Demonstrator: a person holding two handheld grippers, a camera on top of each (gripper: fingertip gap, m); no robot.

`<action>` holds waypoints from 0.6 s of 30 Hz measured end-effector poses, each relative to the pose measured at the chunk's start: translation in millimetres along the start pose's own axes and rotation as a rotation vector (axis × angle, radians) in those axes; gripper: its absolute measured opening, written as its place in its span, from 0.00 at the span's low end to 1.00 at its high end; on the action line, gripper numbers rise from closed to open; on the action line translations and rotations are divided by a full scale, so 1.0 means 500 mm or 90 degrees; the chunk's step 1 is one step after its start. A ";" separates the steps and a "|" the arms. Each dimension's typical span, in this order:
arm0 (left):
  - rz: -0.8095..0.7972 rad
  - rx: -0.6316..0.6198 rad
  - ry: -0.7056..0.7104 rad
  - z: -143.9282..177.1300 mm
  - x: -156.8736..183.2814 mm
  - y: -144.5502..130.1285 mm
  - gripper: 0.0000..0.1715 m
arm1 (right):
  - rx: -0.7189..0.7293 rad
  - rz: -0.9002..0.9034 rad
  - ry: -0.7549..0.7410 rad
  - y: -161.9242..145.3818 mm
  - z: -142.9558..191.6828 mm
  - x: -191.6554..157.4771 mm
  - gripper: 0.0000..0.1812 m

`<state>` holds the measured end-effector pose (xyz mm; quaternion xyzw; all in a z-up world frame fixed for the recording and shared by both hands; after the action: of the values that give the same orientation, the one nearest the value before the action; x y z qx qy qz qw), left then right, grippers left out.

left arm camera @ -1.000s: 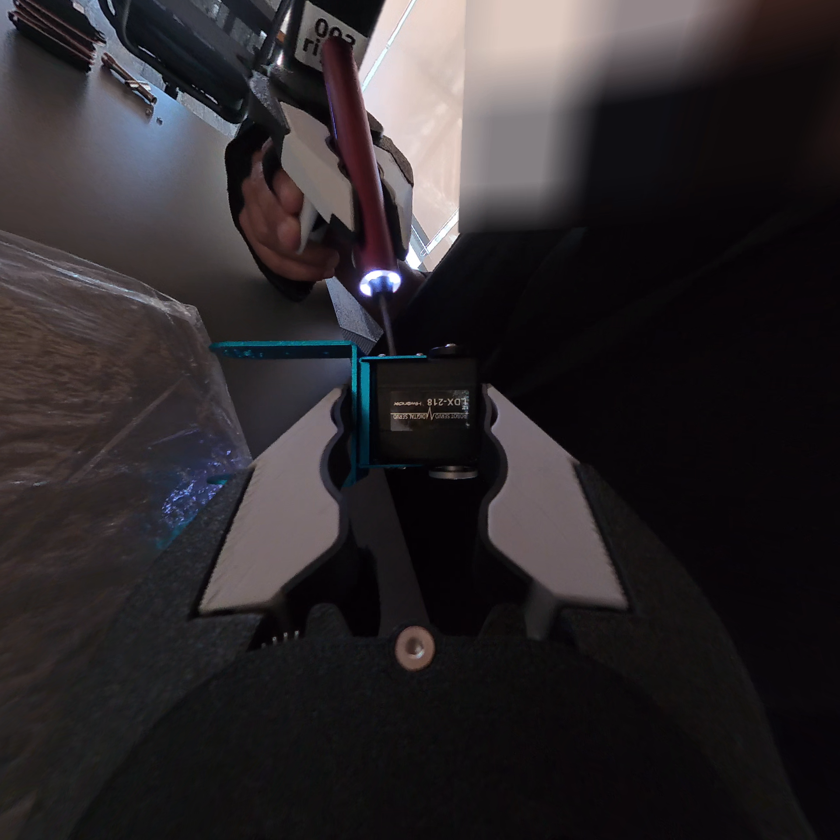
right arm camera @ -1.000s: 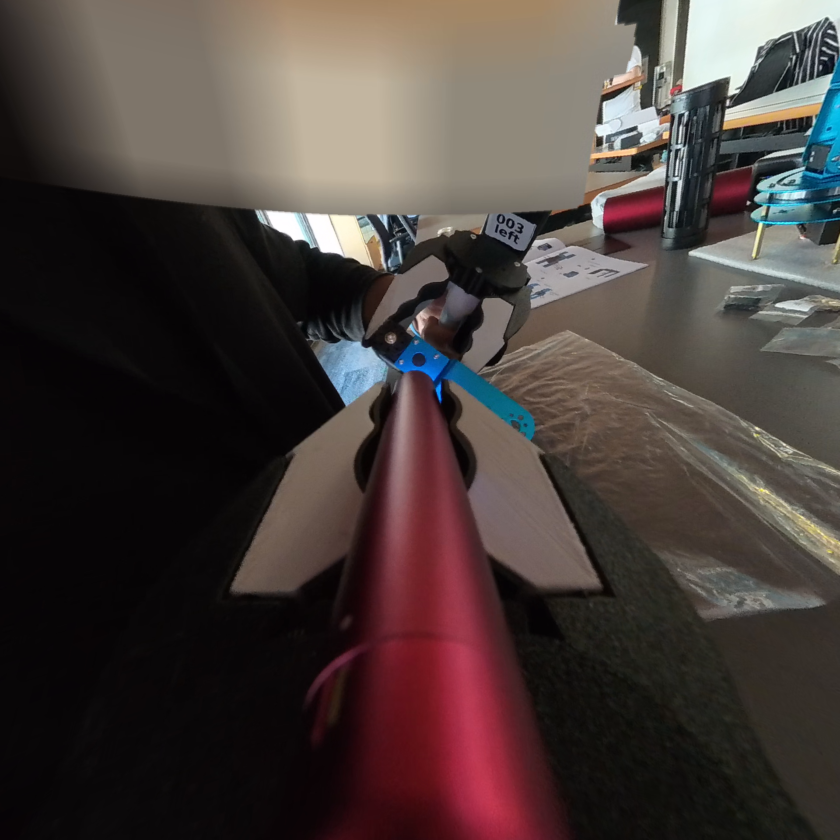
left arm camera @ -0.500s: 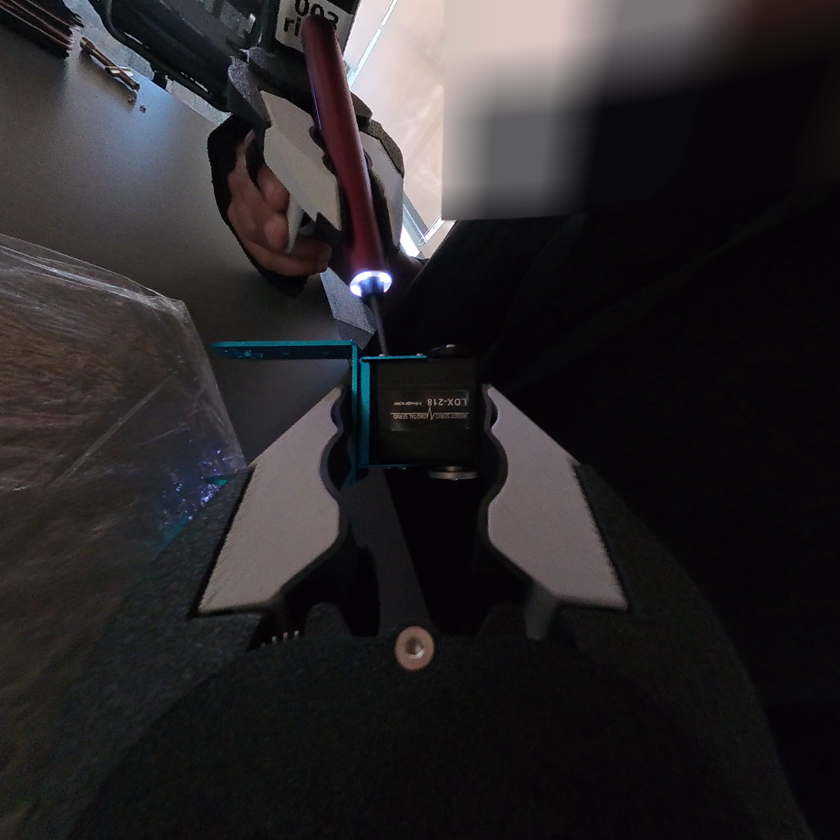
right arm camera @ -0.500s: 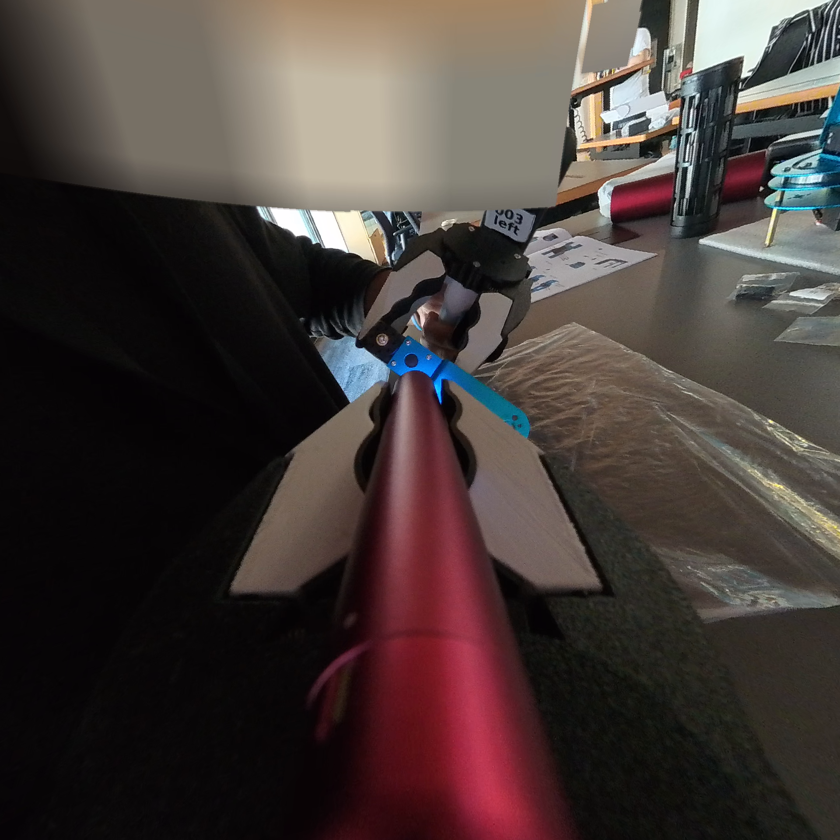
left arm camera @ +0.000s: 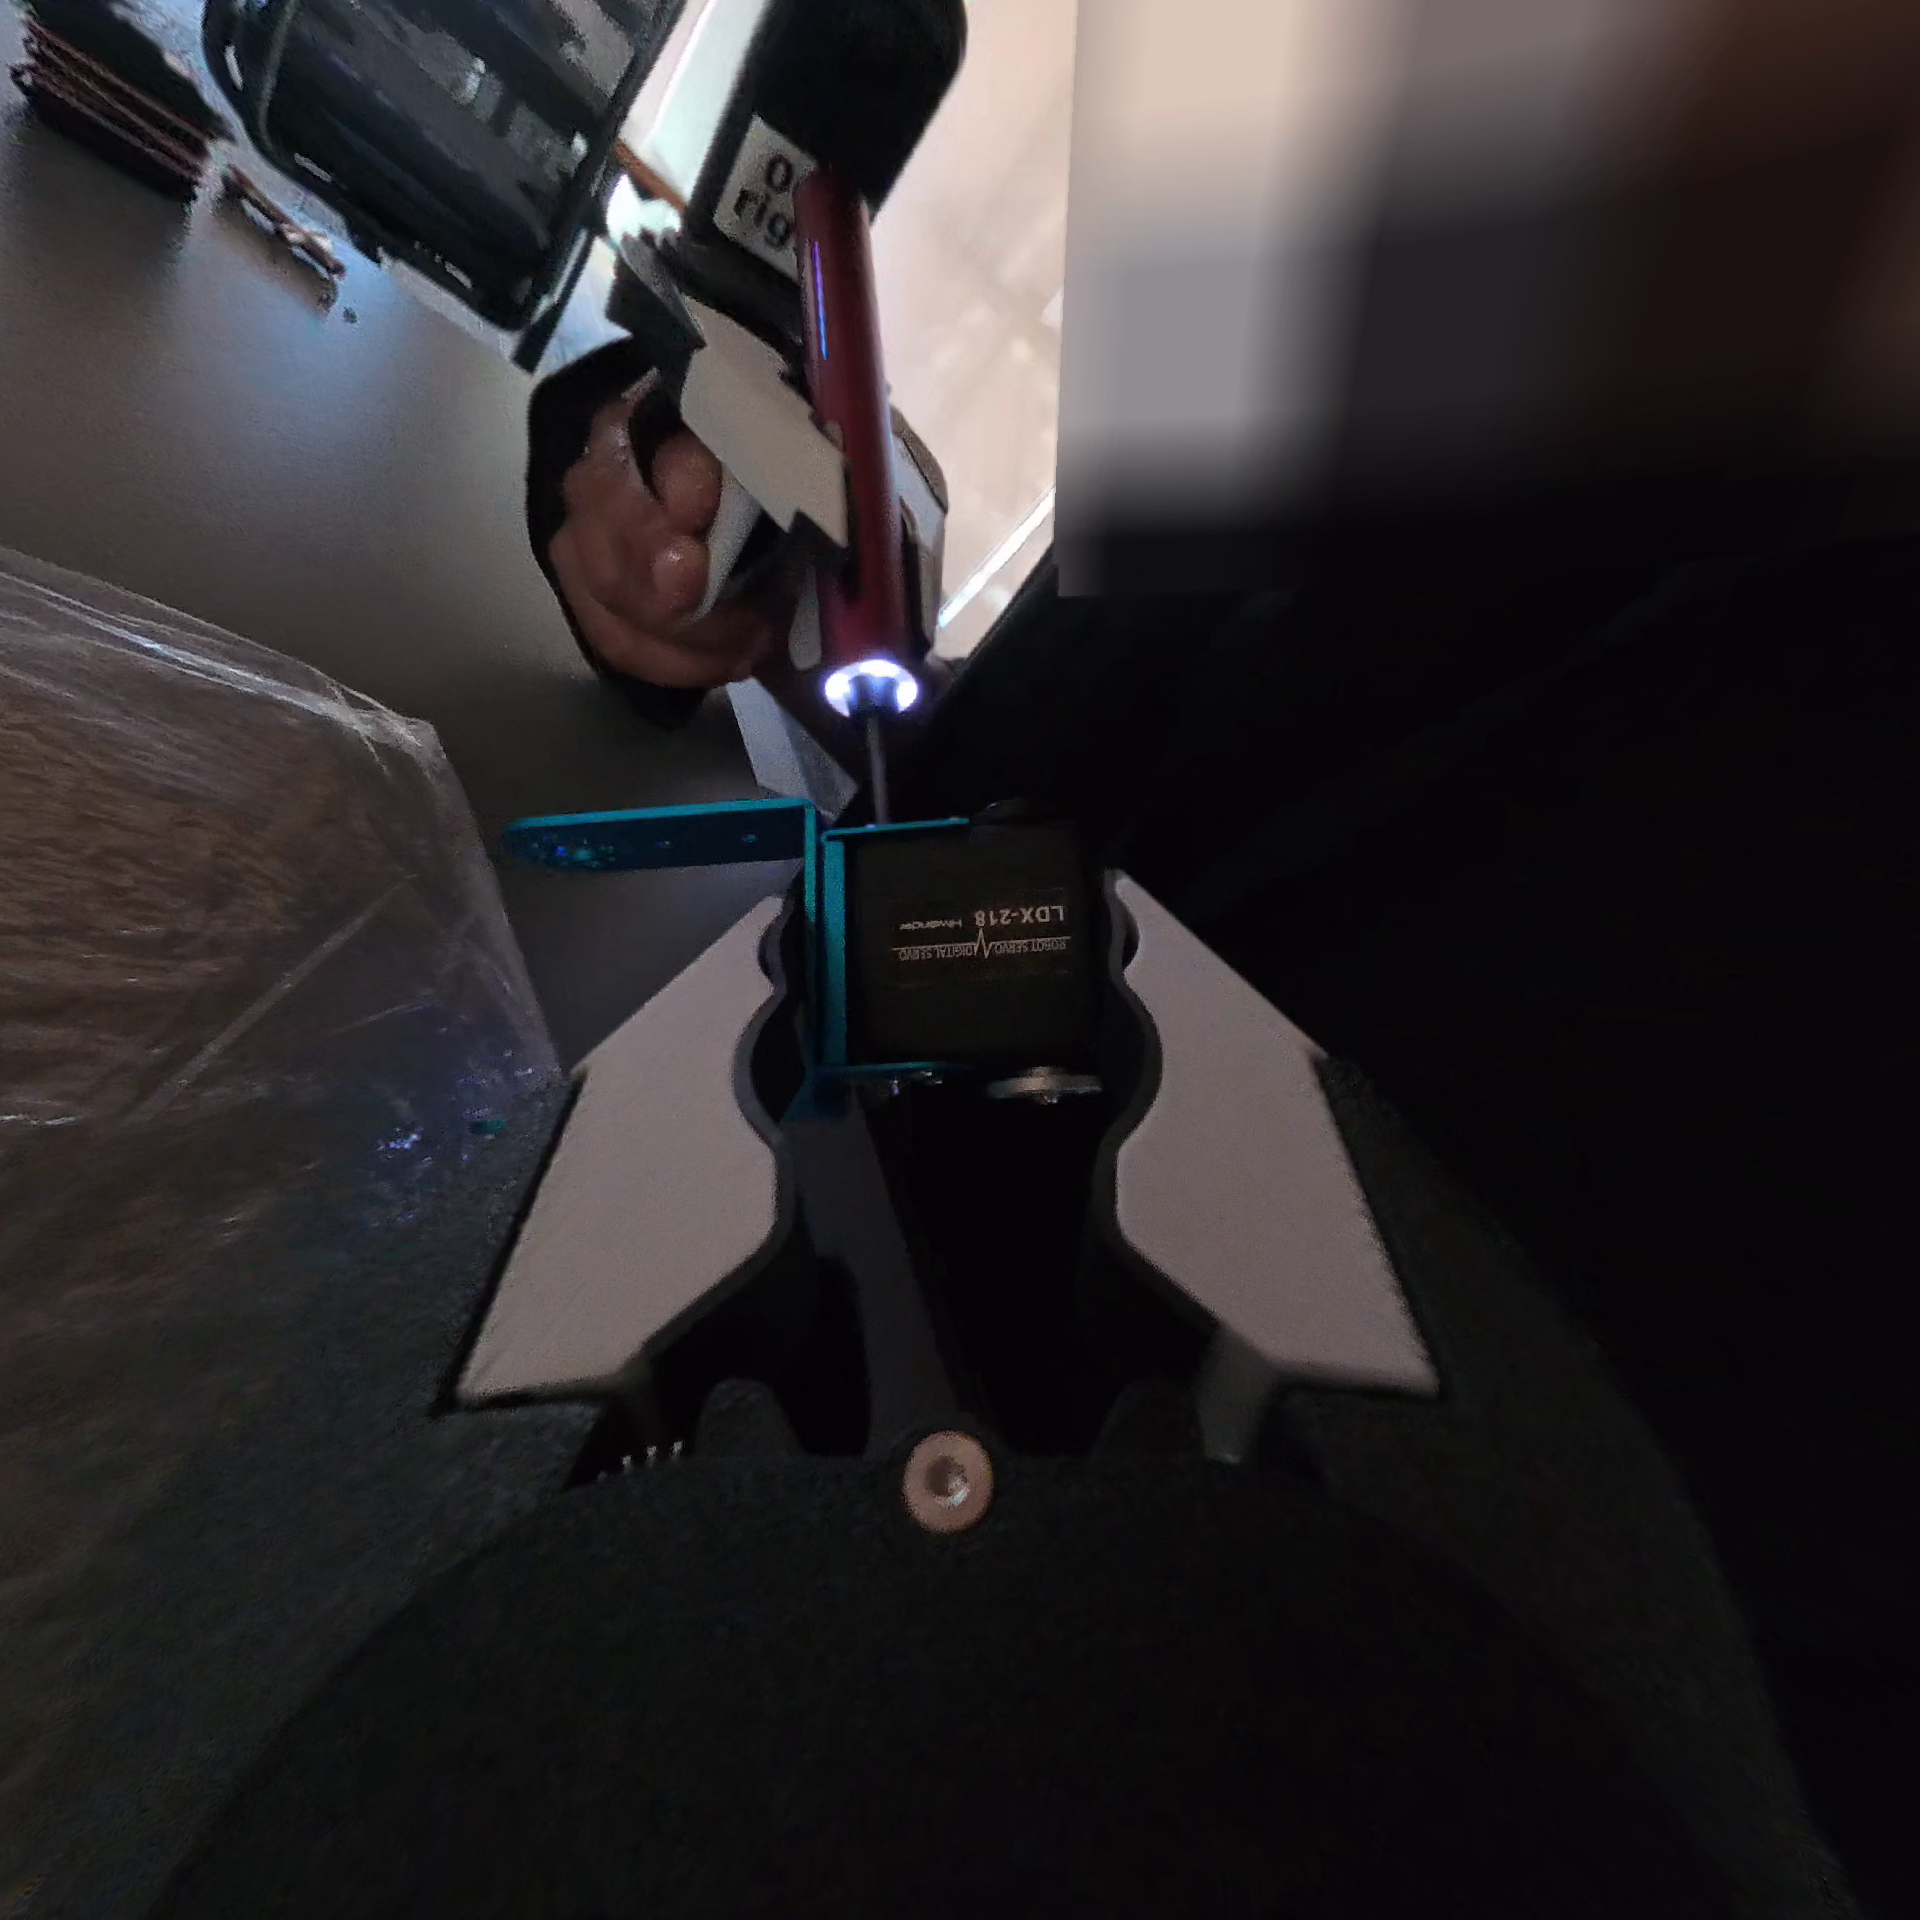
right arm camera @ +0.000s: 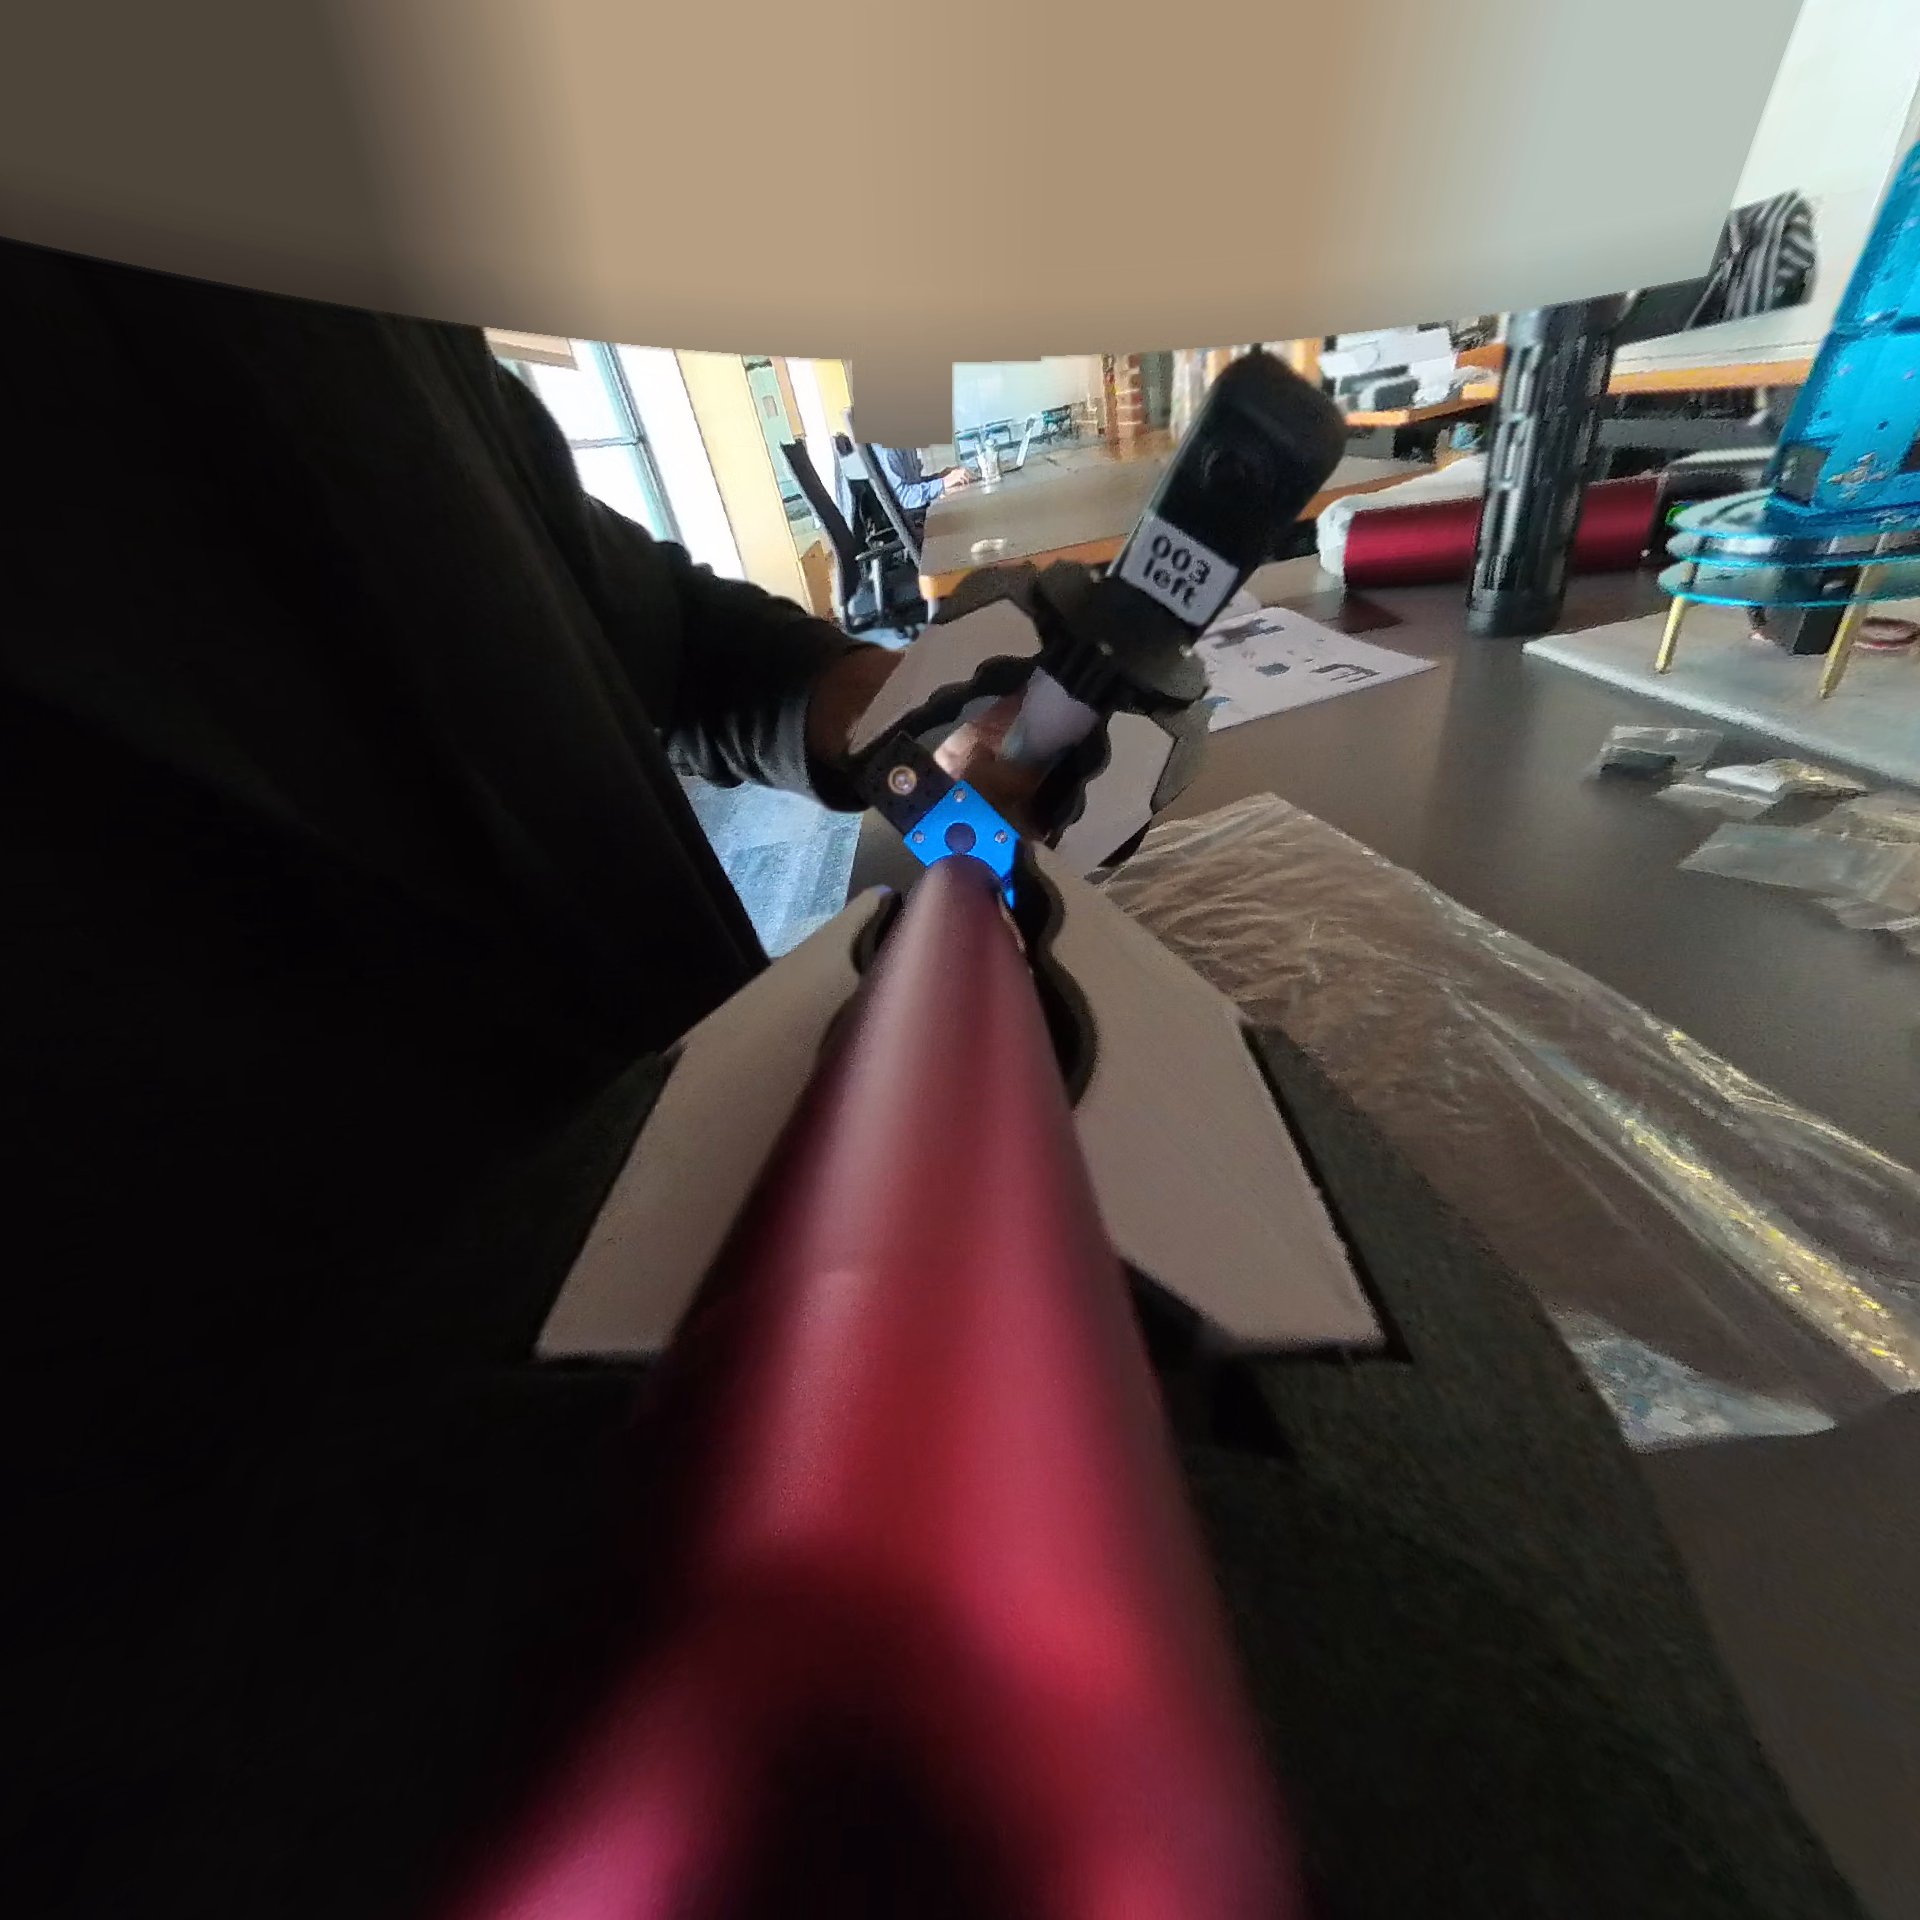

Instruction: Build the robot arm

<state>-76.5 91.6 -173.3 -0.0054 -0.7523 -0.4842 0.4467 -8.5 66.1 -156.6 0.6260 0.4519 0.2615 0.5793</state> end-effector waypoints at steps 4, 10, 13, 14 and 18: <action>-0.035 -0.020 0.026 -0.002 -0.007 -0.006 0.30 | -0.016 0.004 -0.009 -0.008 0.005 0.008 0.12; -0.034 -0.029 0.018 -0.004 -0.003 -0.009 0.31 | -0.014 -0.009 0.006 -0.002 0.006 0.009 0.12; -0.035 -0.025 0.020 -0.003 -0.004 -0.006 0.31 | -0.003 -0.013 0.001 0.004 0.003 0.013 0.11; -0.036 -0.024 0.020 -0.001 -0.004 -0.006 0.31 | 0.000 -0.014 0.000 0.006 0.001 0.013 0.13; -0.031 -0.027 0.015 0.002 0.000 -0.010 0.31 | -0.002 -0.028 0.007 0.003 -0.003 0.011 0.12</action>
<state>-79.7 89.6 -177.1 0.0087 -0.7364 -0.5110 0.4433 -6.8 71.5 -155.7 0.6137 0.4685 0.2528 0.5831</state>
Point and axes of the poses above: each gripper's, where its closed fingertips meet, z back along the fingers, y out of its top, x = y × z across the jaws, the point moved 1 cm from there along z, back along the fingers, and after that the axes turned 12 degrees about x, right-handed, at the moved point
